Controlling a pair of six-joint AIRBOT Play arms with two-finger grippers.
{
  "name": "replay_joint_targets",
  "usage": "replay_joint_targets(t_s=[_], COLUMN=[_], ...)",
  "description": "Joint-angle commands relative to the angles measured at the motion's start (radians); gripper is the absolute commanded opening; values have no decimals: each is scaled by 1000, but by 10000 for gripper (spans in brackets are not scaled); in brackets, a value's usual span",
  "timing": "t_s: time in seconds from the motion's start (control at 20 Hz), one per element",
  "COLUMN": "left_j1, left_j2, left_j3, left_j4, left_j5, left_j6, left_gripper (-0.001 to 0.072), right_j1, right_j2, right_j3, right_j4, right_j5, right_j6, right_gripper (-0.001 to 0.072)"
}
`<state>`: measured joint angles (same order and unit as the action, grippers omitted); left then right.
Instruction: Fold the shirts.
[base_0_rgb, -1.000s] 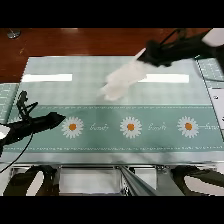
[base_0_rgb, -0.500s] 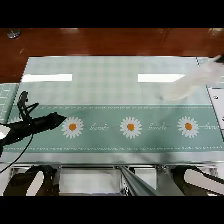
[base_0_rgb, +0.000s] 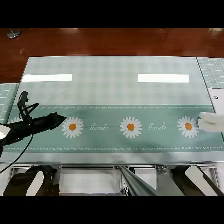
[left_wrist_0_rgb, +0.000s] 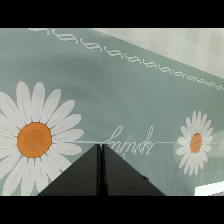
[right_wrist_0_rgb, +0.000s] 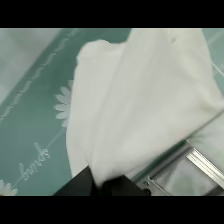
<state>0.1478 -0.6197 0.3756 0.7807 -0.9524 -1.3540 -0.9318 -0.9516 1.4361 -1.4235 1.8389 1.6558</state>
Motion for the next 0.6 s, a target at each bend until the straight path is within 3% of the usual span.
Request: replay_joint_targets(t_s=[0.0, 0.05, 0.1, 0.15, 0.2, 0.35, 0.4, 0.55], left_j1=[-1, -1, -1, -1, -1, -22, -29, -61], left_j2=[0, 0, 0, 0, 0, -19, -48, -163], left_j3=[0, 0, 0, 0, 0, 31, 82, 316], left_j4=[0, 0, 0, 0, 0, -3, -3, -3], left_j5=[2, 1, 0, -1, 0, 33, 19, -50], left_j6=[7, 7, 7, 7, 7, 8, 23, 69], left_gripper=[26, 26, 26, 26, 26, 26, 25, 25], right_j1=[-137, -151, -160, -170, -175, -174, -174, -142], right_j2=[192, 251, 302, 337, 337, 251, 208, 73], right_j3=[-238, -300, -352, -391, -398, -325, -270, -127], right_j4=[-196, -251, -306, -326, -293, -107, 11, 604], right_j5=[-21, -43, -72, -114, -144, -170, -188, -297], right_j6=[47, 71, 102, 137, 116, 61, 59, 23], right_gripper=[34, 35, 117, 410, 634, 625, 567, 35])
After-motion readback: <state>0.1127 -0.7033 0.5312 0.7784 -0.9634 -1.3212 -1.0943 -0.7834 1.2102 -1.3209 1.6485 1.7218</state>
